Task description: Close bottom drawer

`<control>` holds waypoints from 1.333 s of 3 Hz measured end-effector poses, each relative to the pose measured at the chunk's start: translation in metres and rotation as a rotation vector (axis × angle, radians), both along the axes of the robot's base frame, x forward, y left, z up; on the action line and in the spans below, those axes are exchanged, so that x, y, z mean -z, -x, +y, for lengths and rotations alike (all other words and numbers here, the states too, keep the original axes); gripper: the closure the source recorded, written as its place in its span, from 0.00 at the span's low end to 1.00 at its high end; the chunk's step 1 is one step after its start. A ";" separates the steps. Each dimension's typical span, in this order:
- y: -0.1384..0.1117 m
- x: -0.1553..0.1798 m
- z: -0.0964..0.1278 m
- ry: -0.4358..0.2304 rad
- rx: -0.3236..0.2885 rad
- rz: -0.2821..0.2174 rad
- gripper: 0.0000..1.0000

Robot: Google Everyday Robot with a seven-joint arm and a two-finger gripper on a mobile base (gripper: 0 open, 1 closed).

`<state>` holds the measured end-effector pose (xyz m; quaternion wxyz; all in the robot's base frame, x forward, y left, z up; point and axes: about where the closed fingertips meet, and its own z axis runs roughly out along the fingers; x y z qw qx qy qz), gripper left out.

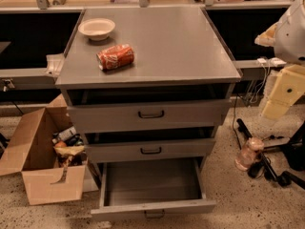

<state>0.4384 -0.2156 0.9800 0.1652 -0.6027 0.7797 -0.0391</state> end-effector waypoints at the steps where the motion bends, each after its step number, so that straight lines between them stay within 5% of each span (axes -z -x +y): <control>1: 0.001 0.009 0.003 -0.007 -0.011 0.007 0.00; 2: 0.007 0.061 0.014 -0.039 -0.055 0.071 0.00; 3: 0.029 0.149 0.026 -0.085 -0.085 0.188 0.00; 4: 0.029 0.150 0.026 -0.087 -0.084 0.190 0.00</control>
Offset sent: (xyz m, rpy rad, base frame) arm -0.0166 0.0290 -0.1405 0.0882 0.1826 0.1205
